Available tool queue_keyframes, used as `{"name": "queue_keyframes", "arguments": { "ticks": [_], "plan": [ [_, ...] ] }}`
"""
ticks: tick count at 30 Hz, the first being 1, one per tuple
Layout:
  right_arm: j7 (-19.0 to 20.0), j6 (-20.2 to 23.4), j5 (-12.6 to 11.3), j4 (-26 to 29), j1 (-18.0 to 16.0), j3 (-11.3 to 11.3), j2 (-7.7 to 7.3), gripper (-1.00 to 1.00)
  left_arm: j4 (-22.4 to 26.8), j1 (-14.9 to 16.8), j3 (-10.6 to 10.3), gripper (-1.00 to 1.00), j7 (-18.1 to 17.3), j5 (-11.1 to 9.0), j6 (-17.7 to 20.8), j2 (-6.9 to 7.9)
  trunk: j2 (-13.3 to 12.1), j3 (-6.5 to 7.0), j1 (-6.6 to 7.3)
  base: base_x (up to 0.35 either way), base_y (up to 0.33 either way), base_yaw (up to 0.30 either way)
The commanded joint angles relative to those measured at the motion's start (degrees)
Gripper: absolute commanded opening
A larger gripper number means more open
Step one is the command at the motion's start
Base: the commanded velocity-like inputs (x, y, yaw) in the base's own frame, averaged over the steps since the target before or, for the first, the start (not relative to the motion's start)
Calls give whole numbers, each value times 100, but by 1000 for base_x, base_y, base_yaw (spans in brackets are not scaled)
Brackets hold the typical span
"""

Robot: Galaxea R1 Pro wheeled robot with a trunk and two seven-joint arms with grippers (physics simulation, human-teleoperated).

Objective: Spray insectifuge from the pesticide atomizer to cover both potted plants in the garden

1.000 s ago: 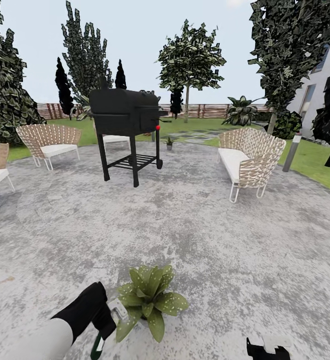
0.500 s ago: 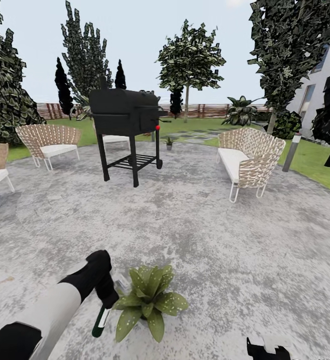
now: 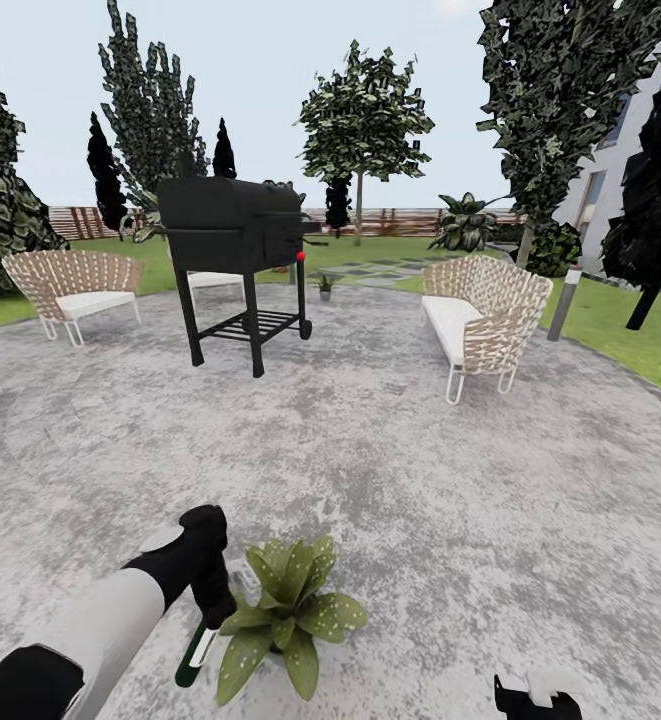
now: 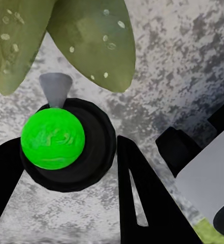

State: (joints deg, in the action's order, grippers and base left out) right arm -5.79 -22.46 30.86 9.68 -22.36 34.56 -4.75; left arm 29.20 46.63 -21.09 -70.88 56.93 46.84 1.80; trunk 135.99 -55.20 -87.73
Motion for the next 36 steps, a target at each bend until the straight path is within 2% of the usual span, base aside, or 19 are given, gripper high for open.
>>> {"name": "queue_keyframes", "arguments": {
  "ticks": [1, 6, 8, 10, 19, 27, 31, 36],
  "plan": [
    [-27, -22, 61, -10, -6, 28, 0, 100, 9, -1, -108, -100, -51, 21, 45, 16, 2, -6, 1, 3, 0, 0],
    [-27, -22, 61, -10, -6, 26, 0, 100, -1, -10, -177, -100, -98, 28, 36, 122, 2, -6, 1, 0, 0, 0],
    [-27, -22, 61, -10, -6, 26, 0, 100, -2, -12, -177, -100, -101, 21, 33, 260, 2, -6, 1, 0, 0, 0],
    [-27, -22, 61, -10, -6, 25, 0, 100, -2, -13, -177, -100, -101, 20, 24, 309, 2, -6, 1, 0, 0, 0],
    [-27, -29, 61, -10, -6, 27, 5, 100, 7, -14, -135, -100, -93, 33, 27, 234, 2, -6, 1, -5, 0, 38],
    [-27, -30, 61, -10, -6, 28, 9, 100, 11, -14, -133, -100, -24, -9, 40, 231, 2, -6, 1, -283, 0, 111],
    [-27, -30, 61, -10, -6, 26, 9, 100, 15, -14, -125, -100, -6, -29, 44, 121, 2, -6, 1, -291, -118, 1],
    [-27, -30, 61, -10, -6, 25, 17, 100, 42, -14, -106, -100, 3, -22, 44, 101, 2, -6, 1, -37, -67, 0]
  ]
}}
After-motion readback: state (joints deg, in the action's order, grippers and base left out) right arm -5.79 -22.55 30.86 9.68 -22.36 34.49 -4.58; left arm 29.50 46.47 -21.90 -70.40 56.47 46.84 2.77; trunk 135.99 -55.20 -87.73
